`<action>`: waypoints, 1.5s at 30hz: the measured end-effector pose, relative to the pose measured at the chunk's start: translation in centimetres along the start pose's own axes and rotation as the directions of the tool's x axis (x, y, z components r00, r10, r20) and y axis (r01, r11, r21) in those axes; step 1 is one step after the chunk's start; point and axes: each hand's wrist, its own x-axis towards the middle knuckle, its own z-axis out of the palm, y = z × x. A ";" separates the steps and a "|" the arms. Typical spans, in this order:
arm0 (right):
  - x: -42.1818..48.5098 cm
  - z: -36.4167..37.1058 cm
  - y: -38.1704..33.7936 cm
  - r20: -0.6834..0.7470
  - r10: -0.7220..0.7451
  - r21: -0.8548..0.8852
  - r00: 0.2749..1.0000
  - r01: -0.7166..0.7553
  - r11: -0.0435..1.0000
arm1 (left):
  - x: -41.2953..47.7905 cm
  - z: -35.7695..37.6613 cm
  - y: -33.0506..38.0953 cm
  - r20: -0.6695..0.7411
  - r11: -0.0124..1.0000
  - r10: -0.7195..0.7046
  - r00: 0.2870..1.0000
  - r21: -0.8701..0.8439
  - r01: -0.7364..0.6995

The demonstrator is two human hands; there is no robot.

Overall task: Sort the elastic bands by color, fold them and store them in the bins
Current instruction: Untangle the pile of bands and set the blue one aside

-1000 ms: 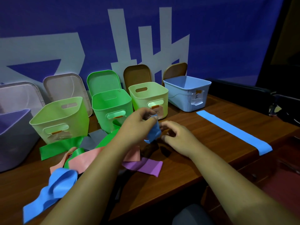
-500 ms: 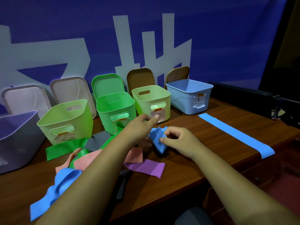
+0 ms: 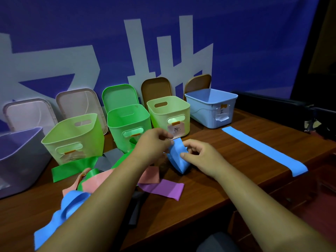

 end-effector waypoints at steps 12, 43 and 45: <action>0.2 -0.3 -0.6 -0.139 0.109 0.096 0.984 -0.096 0.991 | 2.3 -2.5 5.0 -0.136 0.929 0.355 0.925 0.161 -0.333; -1.0 -3.3 -2.2 -0.017 0.178 0.287 0.984 -0.166 0.944 | 5.9 -8.3 16.1 -0.398 0.894 0.423 0.814 0.036 -0.447; -1.3 -3.5 -1.9 -0.002 0.190 0.213 0.982 -0.186 0.959 | 6.2 -8.1 16.0 -0.393 0.899 0.412 0.822 0.030 -0.437</action>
